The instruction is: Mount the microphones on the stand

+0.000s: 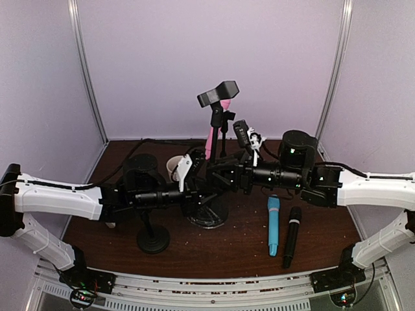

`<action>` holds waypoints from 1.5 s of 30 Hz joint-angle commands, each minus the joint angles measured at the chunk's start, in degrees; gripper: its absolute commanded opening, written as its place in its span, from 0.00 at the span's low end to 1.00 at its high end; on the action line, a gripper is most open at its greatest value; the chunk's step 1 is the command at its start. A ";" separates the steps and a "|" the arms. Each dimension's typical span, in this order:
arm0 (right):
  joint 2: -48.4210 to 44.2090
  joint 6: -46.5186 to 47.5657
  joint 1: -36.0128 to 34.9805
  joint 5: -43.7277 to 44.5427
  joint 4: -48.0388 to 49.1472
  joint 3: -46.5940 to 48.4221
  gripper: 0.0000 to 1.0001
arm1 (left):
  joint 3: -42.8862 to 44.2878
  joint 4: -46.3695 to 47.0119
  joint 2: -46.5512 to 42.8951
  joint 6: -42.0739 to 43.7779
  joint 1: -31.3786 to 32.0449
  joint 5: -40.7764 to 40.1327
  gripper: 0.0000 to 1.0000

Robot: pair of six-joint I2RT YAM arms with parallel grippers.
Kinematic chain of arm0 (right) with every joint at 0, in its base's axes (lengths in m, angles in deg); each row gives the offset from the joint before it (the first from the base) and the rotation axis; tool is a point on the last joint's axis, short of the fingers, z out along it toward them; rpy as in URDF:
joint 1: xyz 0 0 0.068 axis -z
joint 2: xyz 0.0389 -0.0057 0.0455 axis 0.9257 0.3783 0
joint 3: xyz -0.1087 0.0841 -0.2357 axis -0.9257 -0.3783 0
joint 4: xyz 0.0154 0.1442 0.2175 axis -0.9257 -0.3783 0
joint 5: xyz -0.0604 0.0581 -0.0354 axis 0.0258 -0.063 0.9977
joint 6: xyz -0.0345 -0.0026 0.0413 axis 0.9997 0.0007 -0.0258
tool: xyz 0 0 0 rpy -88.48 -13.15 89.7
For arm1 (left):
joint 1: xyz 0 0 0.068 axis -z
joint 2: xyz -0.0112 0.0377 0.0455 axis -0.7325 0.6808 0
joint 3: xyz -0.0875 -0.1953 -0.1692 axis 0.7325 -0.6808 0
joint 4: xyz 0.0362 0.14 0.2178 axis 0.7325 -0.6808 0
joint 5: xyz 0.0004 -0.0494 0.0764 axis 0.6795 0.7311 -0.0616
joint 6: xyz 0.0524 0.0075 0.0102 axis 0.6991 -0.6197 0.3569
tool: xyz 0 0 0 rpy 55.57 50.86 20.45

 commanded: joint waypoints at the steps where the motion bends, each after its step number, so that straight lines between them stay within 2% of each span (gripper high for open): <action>1: 0.86 0.38 -0.26 -1.57 0.54 1.79 0.31 | 2.75 4.56 -0.74 -0.02 0.19 0.73 0.00; 4: 1.19 0.17 -0.21 -2.28 -0.80 2.77 0.12 | 2.62 4.28 -0.93 0.13 0.19 0.14 0.00; 6: 0.87 0.16 -0.24 -2.35 -1.35 3.44 0.08 | 2.81 3.20 -1.01 0.32 0.19 -0.86 0.00; 9: -0.20 0.80 -0.20 -1.89 -2.57 4.97 0.04 | 2.40 2.42 -1.11 0.09 0.19 -3.50 0.35; 10: -0.61 1.20 -0.22 -1.61 -3.09 5.53 0.03 | 2.13 2.42 -1.04 0.00 0.19 -4.13 0.41; 12: -1.36 1.87 -0.26 -0.99 -3.86 6.42 0.02 | 1.72 2.27 -0.78 -0.17 0.19 -4.60 0.47; 15: -2.34 2.35 -0.25 -0.14 -4.53 7.12 0.01 | 1.16 2.20 -0.52 -0.41 0.19 -4.61 0.50; 25: -3.28 2.32 -0.27 0.38 -4.73 7.20 0.00 | 0.88 3.04 0.13 0.61 0.19 -3.25 0.40; 31: -3.64 2.49 -0.22 1.31 -4.93 6.85 0.00 | -0.53 5.37 -0.96 1.58 0.19 -2.01 0.12; 35: -3.74 2.49 -0.19 1.55 -5.04 6.54 0.00 | -1.22 6.32 -1.81 1.62 0.23 -2.16 0.00; 36: -3.70 2.57 -0.19 1.62 -5.14 6.47 0.01 | -1.51 6.81 -2.07 1.58 0.19 -2.27 0.00; 38: -3.53 2.66 0.05 1.86 -5.59 6.04 0.11 | -2.02 7.67 -2.75 1.39 0.19 -2.42 0.00; 42: -3.80 -1.04 2.18 6.59 -8.37 4.13 0.40 | -2.41 8.01 -3.98 1.49 0.19 -3.37 0.00; 45: -5.56 -2.25 3.28 8.12 -9.51 2.05 0.50 | -3.65 8.97 -4.85 0.94 0.19 -4.96 0.00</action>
